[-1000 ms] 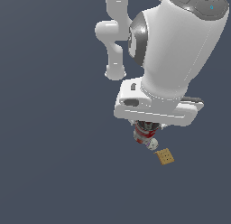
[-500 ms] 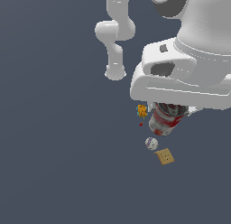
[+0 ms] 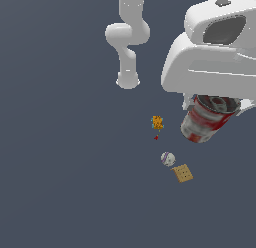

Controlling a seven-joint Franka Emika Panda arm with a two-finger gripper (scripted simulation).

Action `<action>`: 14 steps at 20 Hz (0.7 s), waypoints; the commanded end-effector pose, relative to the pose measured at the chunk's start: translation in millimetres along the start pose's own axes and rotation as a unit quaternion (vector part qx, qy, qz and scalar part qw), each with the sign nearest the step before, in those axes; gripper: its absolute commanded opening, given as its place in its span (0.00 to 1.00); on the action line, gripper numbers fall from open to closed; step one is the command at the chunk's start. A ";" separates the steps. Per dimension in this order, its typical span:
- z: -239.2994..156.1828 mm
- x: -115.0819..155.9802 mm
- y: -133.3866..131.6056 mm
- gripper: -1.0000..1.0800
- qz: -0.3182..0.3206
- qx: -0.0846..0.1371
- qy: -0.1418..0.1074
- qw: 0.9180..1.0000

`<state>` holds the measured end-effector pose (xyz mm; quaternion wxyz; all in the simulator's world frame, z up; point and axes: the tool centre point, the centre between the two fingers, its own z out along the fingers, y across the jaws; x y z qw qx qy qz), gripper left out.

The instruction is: Pick up a designated object from a clutter of objects.

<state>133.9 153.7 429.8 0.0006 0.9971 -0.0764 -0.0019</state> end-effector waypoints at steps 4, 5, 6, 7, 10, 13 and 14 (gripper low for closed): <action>-22.7 2.1 -8.9 0.00 0.000 0.001 0.002 1.000; -25.3 2.5 -10.0 0.00 0.000 0.001 0.002 1.000; -27.6 2.8 -11.1 0.00 0.000 0.001 0.002 1.000; -29.7 3.1 -12.0 0.00 0.000 0.001 0.002 1.000; -34.6 3.9 -14.2 0.00 0.000 0.001 0.002 1.000; -37.9 4.4 -15.7 0.00 0.000 0.001 0.002 1.000; -38.7 4.6 -16.0 0.00 0.000 0.001 0.002 1.000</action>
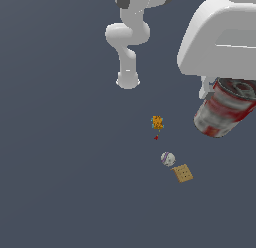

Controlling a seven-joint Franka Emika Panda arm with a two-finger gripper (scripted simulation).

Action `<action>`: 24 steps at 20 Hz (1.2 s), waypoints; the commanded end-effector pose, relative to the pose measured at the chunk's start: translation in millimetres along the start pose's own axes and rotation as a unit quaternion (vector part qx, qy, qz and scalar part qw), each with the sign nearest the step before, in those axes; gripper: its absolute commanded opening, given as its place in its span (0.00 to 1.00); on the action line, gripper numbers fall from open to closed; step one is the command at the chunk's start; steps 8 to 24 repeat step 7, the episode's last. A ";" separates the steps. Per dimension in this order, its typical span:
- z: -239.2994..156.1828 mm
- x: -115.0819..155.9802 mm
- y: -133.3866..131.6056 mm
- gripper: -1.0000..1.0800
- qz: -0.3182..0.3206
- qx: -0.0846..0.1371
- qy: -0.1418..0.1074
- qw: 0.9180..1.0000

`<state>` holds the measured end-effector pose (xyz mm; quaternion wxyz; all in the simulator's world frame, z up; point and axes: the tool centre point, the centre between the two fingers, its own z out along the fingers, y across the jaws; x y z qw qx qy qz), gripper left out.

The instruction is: Pick up a designated object from a clutter of objects.

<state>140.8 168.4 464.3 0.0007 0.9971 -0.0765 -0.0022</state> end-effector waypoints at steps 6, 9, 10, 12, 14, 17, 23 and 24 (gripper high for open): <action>-6.5 0.6 -1.6 0.00 0.000 0.001 0.002 1.000; -6.6 0.7 -1.6 0.00 0.000 0.001 0.002 1.000; -6.6 0.7 -1.6 0.00 0.000 0.001 0.002 1.000; -6.6 0.7 -1.6 0.00 0.000 0.001 0.002 1.000; -6.6 0.7 -1.6 0.00 0.000 0.001 0.002 1.000; -6.6 0.7 -1.6 0.00 0.000 0.001 0.002 1.000; -6.6 0.7 -1.6 0.00 0.000 0.001 0.002 1.000; -6.6 0.7 -1.6 0.00 0.000 0.001 0.002 1.000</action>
